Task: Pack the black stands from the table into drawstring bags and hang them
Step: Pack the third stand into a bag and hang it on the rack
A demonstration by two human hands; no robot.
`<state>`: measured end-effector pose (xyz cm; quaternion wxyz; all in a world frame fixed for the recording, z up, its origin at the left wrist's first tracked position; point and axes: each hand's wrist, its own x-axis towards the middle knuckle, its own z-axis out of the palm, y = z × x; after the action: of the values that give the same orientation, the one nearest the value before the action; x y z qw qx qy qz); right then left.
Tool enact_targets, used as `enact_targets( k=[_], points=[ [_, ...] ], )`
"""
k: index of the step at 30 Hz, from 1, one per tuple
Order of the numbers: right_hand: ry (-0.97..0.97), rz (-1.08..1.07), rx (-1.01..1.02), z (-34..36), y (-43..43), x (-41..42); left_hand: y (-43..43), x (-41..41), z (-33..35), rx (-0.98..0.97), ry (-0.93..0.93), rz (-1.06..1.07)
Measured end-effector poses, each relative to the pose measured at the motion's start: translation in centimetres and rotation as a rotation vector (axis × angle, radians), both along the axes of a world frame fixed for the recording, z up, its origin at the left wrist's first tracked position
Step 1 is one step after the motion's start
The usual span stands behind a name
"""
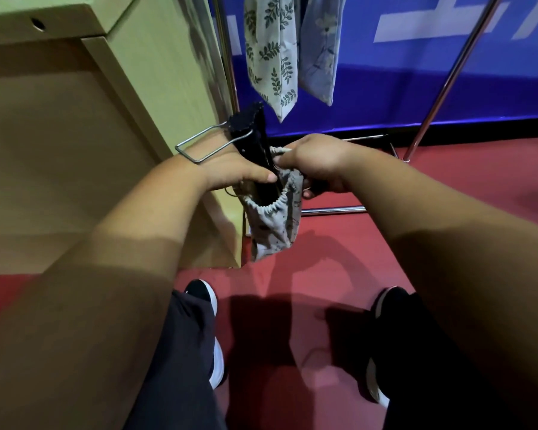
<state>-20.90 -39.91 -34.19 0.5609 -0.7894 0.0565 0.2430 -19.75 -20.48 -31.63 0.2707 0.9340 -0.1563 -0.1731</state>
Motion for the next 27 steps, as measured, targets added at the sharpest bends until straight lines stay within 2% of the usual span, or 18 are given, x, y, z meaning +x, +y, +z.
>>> enact_targets(
  k=[3, 6, 7, 9, 10, 15, 17, 21, 24, 27],
  points=[
    [0.002, 0.059, -0.005, -0.6, -0.2, 0.1, 0.7, 0.2, -0.3, 0.252, -0.103, 0.010],
    [0.046, 0.072, 0.054, -1.3, -0.3, 0.1, 0.6, 0.1, -1.4, 0.442, 0.279, 0.095],
    [0.056, 0.091, 0.057, -1.4, -0.3, 0.0, 0.6, 0.0, -2.0, 0.518, 0.339, 0.071],
    [0.065, 0.129, 0.040, -1.5, -0.2, -0.2, 0.6, 0.4, -2.7, 0.688, 0.314, -0.031],
    [0.066, 0.144, 0.023, -1.4, -0.2, -0.3, 0.4, 0.3, -2.6, 0.714, 0.264, -0.056],
    [0.124, 0.230, -0.061, -1.0, -0.6, -0.8, -0.5, -0.1, -1.4, 0.612, 0.200, -0.045],
    [0.141, 0.255, -0.059, -0.8, -0.8, -1.0, -0.5, -0.2, -1.1, 0.580, 0.231, -0.043],
    [0.144, 0.264, -0.031, -1.0, -1.0, -1.1, -0.6, -0.1, -1.4, 0.273, 0.237, 0.029],
    [0.058, 0.209, -0.084, -1.5, -0.8, -1.0, -0.9, 0.1, -1.7, 0.141, 0.236, 0.058],
    [-0.068, 0.070, -0.154, -1.9, -0.7, -0.8, -0.8, 0.4, -1.2, 0.175, 0.222, 0.067]
  ],
)
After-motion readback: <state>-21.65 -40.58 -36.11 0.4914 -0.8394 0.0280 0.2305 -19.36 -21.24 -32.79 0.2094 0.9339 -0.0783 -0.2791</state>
